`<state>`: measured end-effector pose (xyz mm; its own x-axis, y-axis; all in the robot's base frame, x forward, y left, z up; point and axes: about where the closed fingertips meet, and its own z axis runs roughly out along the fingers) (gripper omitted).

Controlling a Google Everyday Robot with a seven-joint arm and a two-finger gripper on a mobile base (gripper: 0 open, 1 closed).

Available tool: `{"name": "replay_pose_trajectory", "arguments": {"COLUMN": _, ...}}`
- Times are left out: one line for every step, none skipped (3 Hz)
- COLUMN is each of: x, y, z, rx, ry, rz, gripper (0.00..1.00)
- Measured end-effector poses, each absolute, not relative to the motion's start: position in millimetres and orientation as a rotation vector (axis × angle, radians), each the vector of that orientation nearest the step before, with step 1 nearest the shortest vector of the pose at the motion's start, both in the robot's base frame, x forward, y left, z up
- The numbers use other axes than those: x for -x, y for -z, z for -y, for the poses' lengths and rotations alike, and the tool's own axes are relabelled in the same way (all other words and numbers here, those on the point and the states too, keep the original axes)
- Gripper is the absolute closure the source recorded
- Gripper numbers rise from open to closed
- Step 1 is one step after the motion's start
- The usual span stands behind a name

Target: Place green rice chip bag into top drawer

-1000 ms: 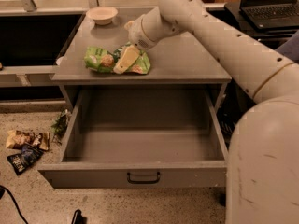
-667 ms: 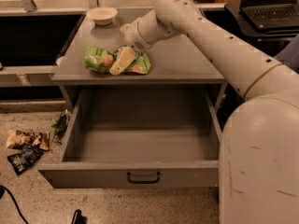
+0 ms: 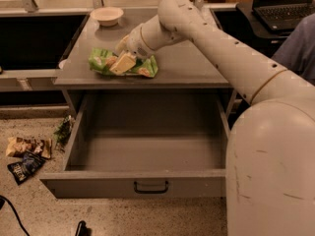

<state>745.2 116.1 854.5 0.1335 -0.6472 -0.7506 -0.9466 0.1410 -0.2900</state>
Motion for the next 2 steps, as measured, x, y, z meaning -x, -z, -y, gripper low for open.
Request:
{"name": "replay_pose_trajectory", "arguments": {"x": -744, "y": -857, "z": -111, "rx": 1.556, "ry": -0.459, "rz": -1.594, "gripper": 0.66}}
{"name": "replay_pose_trajectory", "arguments": {"x": -736, "y": -874, "z": -93, "rx": 1.496, "ry": -0.440, "rz": -1.585, "gripper": 0.89}}
